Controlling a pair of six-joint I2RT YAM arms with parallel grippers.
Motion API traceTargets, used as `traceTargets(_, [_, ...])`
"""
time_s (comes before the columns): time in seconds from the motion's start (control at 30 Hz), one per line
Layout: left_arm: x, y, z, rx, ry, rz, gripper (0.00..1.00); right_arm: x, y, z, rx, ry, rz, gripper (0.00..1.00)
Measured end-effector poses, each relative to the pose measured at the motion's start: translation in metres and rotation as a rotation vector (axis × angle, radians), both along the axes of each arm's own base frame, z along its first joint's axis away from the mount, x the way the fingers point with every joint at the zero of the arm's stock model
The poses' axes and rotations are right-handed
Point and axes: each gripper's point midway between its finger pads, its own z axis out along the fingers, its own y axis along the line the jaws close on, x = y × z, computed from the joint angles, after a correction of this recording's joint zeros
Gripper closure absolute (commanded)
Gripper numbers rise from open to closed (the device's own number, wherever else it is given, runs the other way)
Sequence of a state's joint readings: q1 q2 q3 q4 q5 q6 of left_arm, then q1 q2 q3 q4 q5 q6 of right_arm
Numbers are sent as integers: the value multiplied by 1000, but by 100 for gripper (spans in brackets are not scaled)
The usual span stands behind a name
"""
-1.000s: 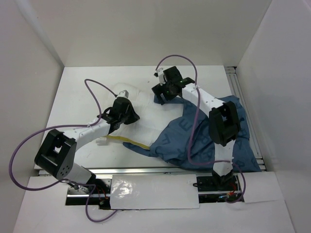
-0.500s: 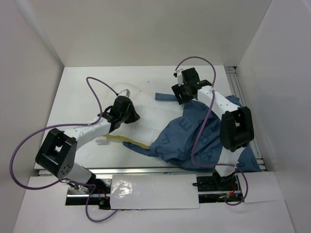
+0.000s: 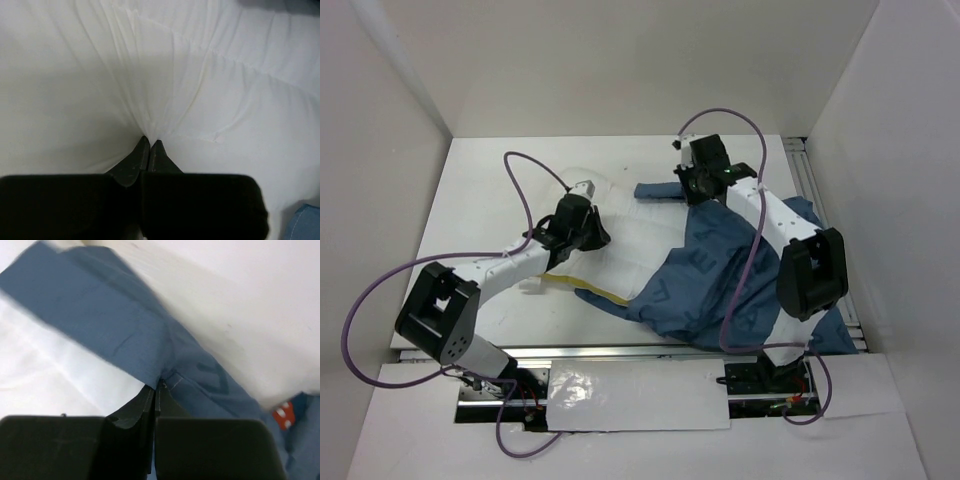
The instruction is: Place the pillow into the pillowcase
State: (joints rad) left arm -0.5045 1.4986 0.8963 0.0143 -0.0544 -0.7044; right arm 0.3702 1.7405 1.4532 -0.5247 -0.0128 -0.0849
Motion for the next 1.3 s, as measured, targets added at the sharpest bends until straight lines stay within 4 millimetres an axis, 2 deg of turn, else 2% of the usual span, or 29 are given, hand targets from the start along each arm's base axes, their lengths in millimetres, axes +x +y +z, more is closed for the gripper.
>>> traceTargets(0.17, [2,-9,17,16,-49,-78,100,4,63,34,74,-68,126,100])
traceTargets(0.27, [9,-13,46,9,-110,-93,100,9,109,54,138,-111,192,100])
traceTargets(0.37, [17,-14,79,-7,-174,-71,100,14,146,66,217,-138,205,100])
traceTargets(0.5, [23,-7,109,-29,-232,-4,100,27,183,74,355,-143,166,100])
traceTargets(0.63, [26,2,117,-47,-244,75,100,51,215,73,477,-119,128,100])
traceTargets(0.67, [26,6,116,-45,-243,95,100,55,228,64,527,-93,124,100])
traceTargets(0.73, [25,12,112,-41,-237,134,100,54,234,58,549,-71,124,100])
traceTargets(0.83, [21,23,95,-29,-208,199,100,51,244,51,582,-45,130,100])
traceTargets(0.87, [20,26,88,-25,-197,223,100,51,245,51,584,-45,133,95])
traceTargets(0.9, [18,30,80,-23,-181,253,100,51,246,52,585,-44,138,88])
traceTargets(0.93, [16,35,70,-21,-161,295,100,51,248,53,589,-44,145,70])
traceTargets(1.0, [14,41,58,-12,-135,344,100,51,249,54,590,-42,171,50])
traceTargets(1.03, [14,44,51,-3,-119,371,93,51,248,53,586,-36,184,45])
traceTargets(1.07, [15,46,43,11,-104,386,73,49,246,52,577,-29,197,41])
traceTargets(1.1, [16,48,34,32,-86,397,64,48,244,50,564,-22,211,37])
traceTargets(1.13, [15,50,24,59,-63,404,57,46,242,46,544,-13,222,32])
traceTargets(1.2, [15,51,10,111,-36,384,43,43,234,38,494,5,228,30])
traceTargets(1.23, [14,51,5,133,-27,364,38,42,229,35,468,9,227,30])
traceTargets(1.3, [11,50,1,181,-29,314,34,39,217,30,423,18,218,26])
